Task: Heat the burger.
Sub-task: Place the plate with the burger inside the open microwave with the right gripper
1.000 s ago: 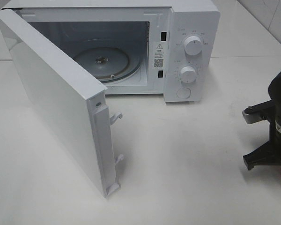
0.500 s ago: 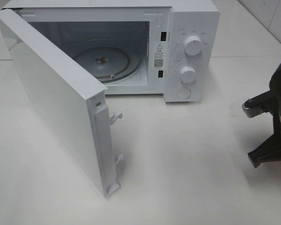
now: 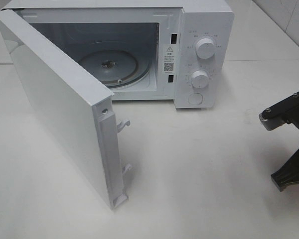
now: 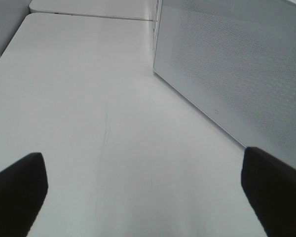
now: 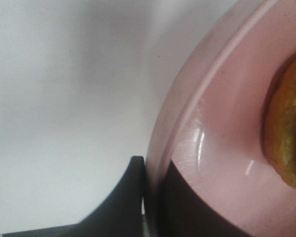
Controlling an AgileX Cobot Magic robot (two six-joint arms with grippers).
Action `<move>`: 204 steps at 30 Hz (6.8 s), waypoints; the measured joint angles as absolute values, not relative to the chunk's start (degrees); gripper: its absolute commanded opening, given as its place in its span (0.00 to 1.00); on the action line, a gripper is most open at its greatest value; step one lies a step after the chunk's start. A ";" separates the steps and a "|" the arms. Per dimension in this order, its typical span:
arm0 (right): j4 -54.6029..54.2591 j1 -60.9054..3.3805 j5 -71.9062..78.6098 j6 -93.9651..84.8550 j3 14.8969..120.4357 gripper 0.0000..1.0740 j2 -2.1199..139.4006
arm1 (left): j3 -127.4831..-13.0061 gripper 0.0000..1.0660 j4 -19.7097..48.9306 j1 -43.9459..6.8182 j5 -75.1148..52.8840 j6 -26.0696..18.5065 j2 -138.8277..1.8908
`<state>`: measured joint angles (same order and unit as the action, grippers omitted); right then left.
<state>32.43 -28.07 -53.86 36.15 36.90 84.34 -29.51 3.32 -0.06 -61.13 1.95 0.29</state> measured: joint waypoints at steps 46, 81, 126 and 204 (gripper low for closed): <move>34.61 -62.80 -54.20 31.23 33.58 0.00 80.04 | -29.51 0.94 3.32 -0.06 -61.13 1.95 0.29; 39.25 -62.85 -39.82 9.57 33.58 0.00 80.04 | -29.51 0.94 3.32 -0.06 -61.13 1.95 0.29; 31.51 -46.70 -20.68 -36.38 33.58 0.00 80.04 | -29.51 0.94 3.32 -0.06 -61.13 1.95 0.29; -3.15 -32.54 -24.18 -97.29 58.44 0.00 95.97 | -29.51 0.94 3.32 -0.06 -61.13 1.95 0.29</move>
